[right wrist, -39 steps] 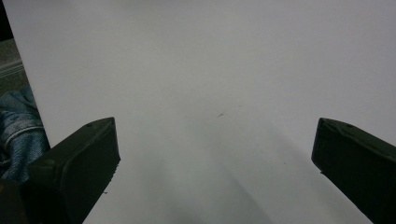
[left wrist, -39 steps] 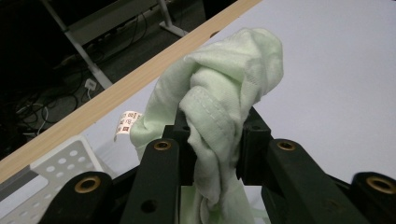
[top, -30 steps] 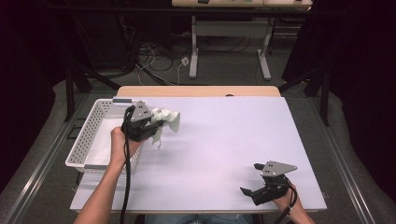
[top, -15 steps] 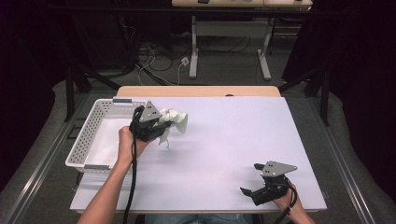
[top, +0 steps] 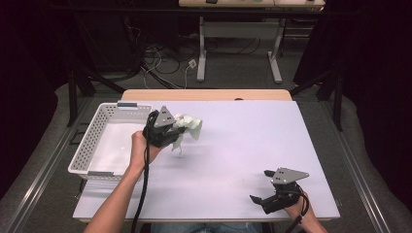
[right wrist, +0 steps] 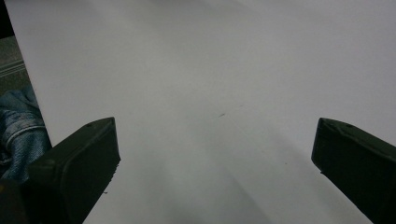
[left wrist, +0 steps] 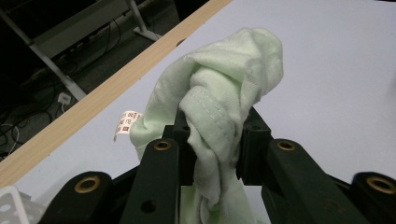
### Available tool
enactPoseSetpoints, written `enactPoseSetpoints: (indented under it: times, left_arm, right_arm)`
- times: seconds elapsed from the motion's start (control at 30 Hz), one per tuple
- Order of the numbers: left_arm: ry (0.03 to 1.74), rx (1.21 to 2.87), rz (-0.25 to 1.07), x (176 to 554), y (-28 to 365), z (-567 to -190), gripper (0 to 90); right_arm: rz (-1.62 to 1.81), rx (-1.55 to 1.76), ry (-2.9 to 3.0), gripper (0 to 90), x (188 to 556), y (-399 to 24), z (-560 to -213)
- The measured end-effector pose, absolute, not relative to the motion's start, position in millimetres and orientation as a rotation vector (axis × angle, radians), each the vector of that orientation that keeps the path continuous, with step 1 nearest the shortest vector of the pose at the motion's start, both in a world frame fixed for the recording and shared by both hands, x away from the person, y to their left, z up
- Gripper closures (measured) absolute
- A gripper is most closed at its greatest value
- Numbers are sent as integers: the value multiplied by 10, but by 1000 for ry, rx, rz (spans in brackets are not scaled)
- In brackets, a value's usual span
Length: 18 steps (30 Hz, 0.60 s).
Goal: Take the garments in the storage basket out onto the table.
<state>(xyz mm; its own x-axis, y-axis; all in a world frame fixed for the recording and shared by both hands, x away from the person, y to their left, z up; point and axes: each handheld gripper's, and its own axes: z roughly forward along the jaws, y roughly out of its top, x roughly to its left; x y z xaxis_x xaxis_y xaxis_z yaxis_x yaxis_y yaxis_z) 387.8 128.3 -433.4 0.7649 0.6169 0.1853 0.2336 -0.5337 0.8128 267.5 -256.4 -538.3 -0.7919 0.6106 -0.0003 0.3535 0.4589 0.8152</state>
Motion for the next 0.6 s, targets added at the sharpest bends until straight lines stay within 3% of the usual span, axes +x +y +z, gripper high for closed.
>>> enactPoseSetpoints:
  times: [0.6]
  left_arm:
    - [612,2125,556,3965,1124,-4451,739]
  right_arm:
    - [1242,825,2422,4,2669,-2558,-5379]
